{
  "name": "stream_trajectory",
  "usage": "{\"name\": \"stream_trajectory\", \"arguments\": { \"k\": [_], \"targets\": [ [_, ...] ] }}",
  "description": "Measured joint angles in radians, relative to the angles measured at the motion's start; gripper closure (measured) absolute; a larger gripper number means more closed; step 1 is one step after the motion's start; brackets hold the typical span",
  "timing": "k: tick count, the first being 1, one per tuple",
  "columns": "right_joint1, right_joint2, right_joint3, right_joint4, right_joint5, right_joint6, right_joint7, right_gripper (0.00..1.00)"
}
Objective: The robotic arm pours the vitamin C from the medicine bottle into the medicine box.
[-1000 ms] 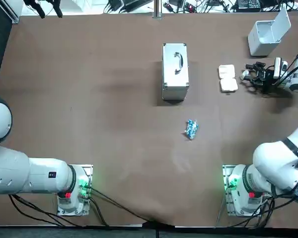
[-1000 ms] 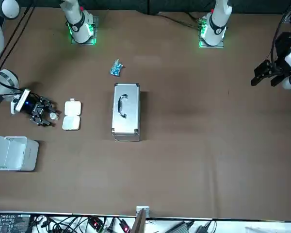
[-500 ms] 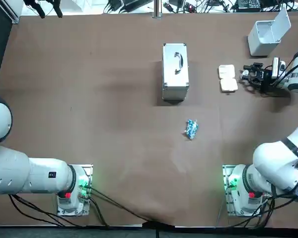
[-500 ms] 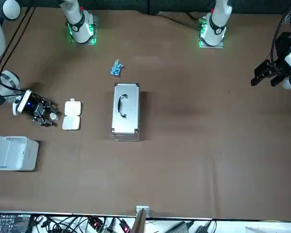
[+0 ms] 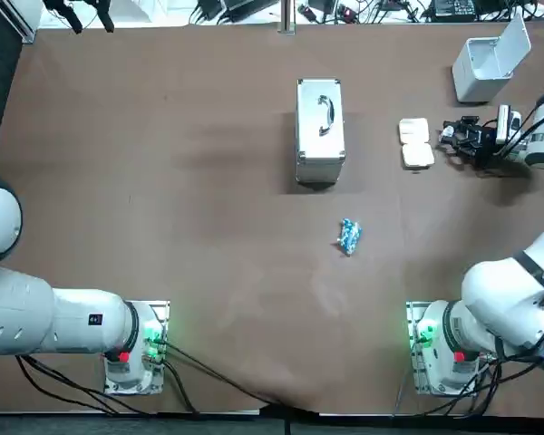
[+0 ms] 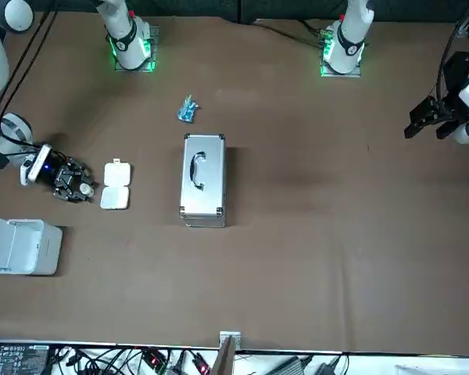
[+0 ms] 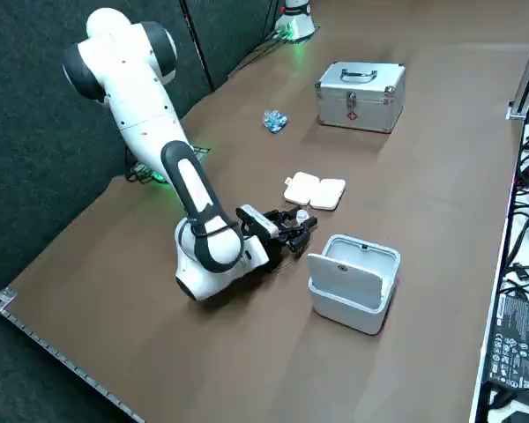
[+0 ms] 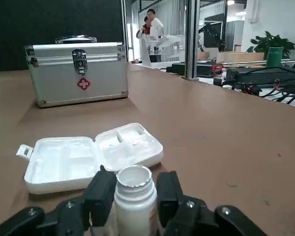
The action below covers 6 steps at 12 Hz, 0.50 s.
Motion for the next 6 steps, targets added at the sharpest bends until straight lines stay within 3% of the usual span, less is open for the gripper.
{"name": "stream_trajectory", "arguments": {
  "k": [6],
  "targets": [
    [0.001,0.0,0.0,0.001,-0.002,0.001,0.0,0.55]
  ]
}}
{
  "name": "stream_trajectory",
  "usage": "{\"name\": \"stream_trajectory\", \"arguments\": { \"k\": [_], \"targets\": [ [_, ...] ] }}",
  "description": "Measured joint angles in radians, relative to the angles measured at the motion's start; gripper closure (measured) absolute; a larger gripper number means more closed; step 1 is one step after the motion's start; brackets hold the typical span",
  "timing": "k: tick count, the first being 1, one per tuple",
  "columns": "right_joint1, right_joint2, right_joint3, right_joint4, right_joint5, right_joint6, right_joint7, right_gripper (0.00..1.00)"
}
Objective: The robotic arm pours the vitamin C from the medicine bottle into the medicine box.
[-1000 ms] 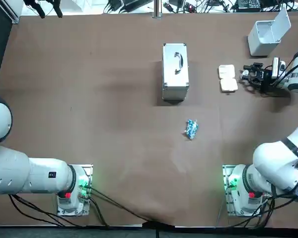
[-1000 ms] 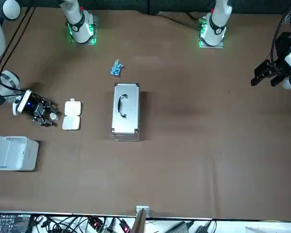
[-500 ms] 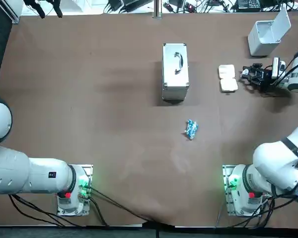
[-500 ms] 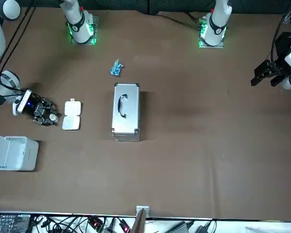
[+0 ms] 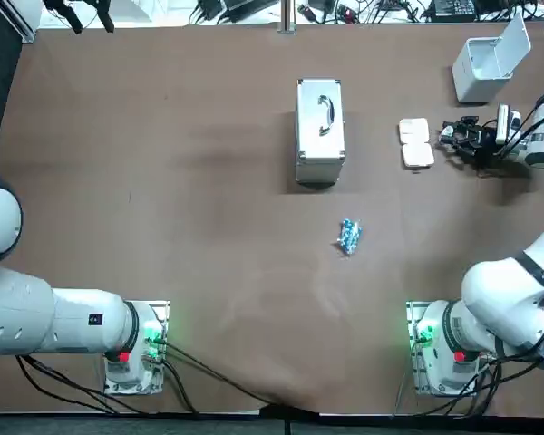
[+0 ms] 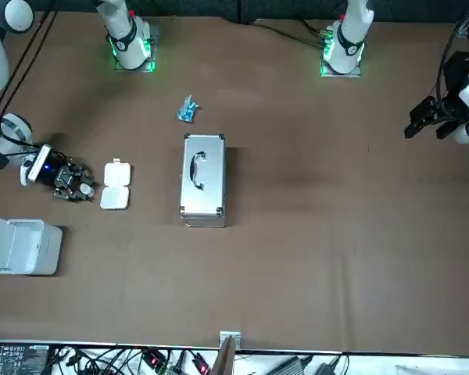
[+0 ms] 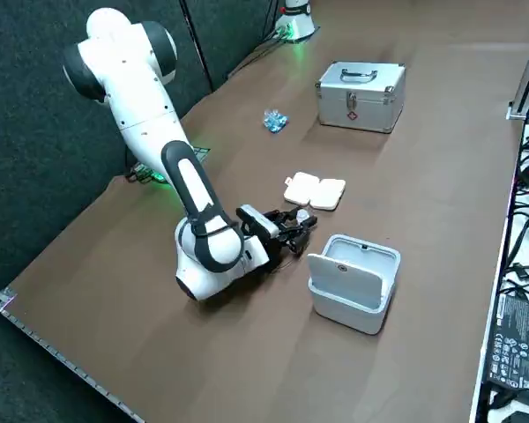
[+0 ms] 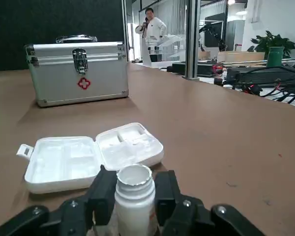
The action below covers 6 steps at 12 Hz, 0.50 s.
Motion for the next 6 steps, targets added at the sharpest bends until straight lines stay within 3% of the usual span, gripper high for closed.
{"name": "stream_trajectory", "arguments": {
  "k": [6],
  "targets": [
    [0.02,0.0,-0.02,0.006,-0.001,-0.006,0.0,0.57]
  ]
}}
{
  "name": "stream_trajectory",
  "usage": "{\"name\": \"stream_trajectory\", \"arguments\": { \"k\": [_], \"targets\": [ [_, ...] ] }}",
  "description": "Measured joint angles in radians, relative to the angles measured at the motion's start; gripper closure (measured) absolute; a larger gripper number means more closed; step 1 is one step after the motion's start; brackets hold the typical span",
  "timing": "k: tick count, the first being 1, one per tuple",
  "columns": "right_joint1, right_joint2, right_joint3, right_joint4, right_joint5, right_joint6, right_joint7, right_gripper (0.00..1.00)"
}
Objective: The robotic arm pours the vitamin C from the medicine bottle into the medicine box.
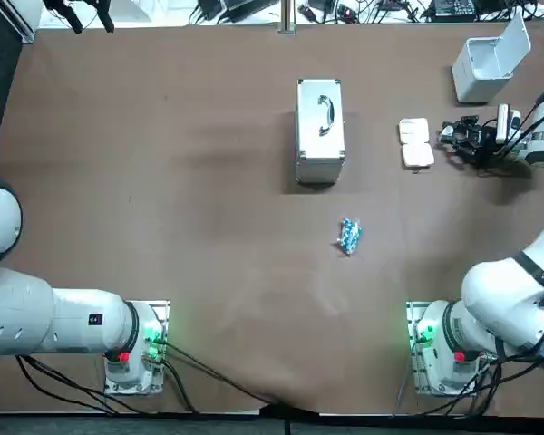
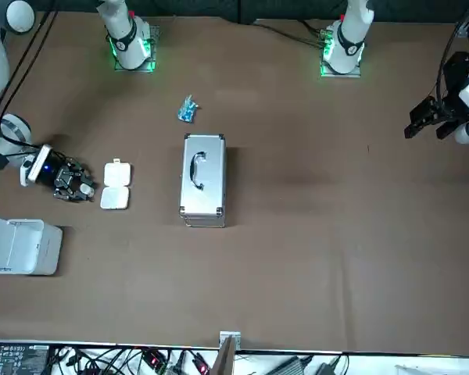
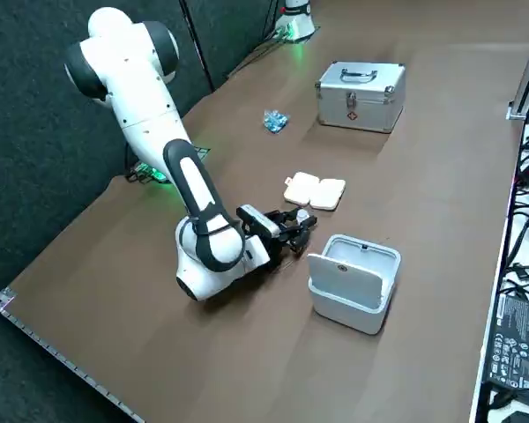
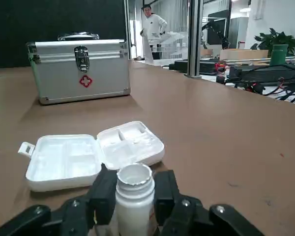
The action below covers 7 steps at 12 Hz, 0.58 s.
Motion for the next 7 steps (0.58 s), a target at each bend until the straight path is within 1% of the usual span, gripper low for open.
{"name": "stream_trajectory", "arguments": {
  "k": [3,7],
  "targets": [
    [0.011,-0.003,-0.008,0.004,-0.004,0.002,0.0,0.57],
    [0.039,-0.063,-0.015,0.014,-0.034,0.022,0.022,0.57]
  ]
}}
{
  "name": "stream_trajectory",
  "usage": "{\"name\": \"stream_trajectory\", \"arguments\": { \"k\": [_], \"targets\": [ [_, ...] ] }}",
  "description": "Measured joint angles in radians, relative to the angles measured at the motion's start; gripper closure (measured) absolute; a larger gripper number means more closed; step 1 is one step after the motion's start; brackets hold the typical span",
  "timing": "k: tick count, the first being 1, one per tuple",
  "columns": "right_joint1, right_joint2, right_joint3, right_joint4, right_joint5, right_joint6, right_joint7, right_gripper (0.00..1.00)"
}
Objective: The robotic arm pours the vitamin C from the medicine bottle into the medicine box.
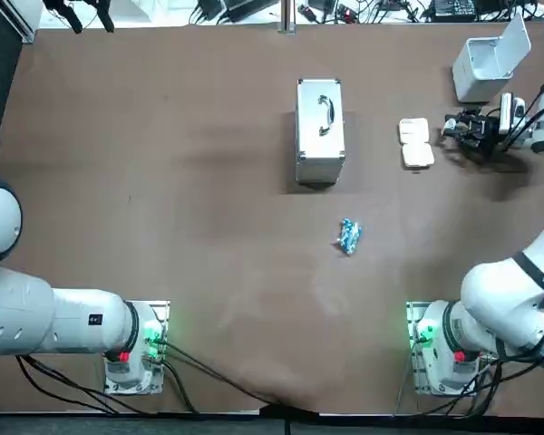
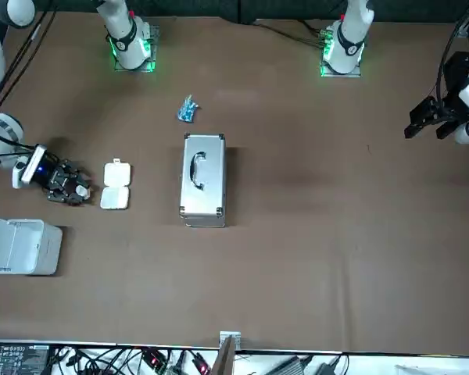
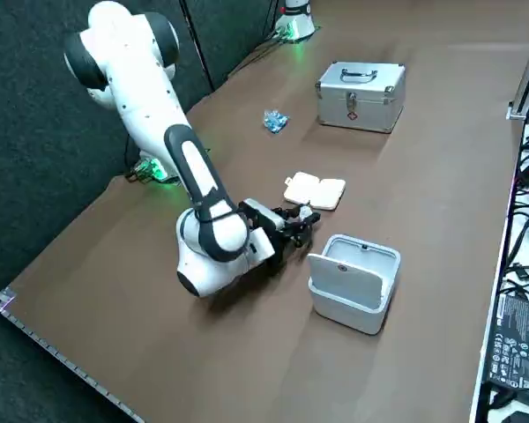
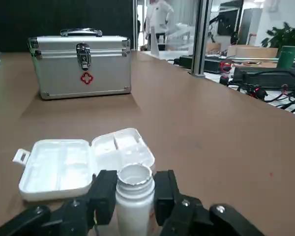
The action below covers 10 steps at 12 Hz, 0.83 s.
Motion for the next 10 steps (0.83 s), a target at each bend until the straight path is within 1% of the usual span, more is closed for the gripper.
{"name": "stream_trajectory", "arguments": {
  "k": [3,5,8,10],
  "targets": [
    [0.035,-0.069,0.0,-0.011,-0.019,0.048,0.036,0.57],
    [0.069,-0.121,0.0,-0.037,-0.023,0.112,0.058,0.57],
    [0.119,-0.209,0.0,-0.104,-0.046,0.226,0.075,0.57],
    [0.155,-0.271,0.0,-0.169,-0.058,0.322,0.098,0.57]
  ]
}}
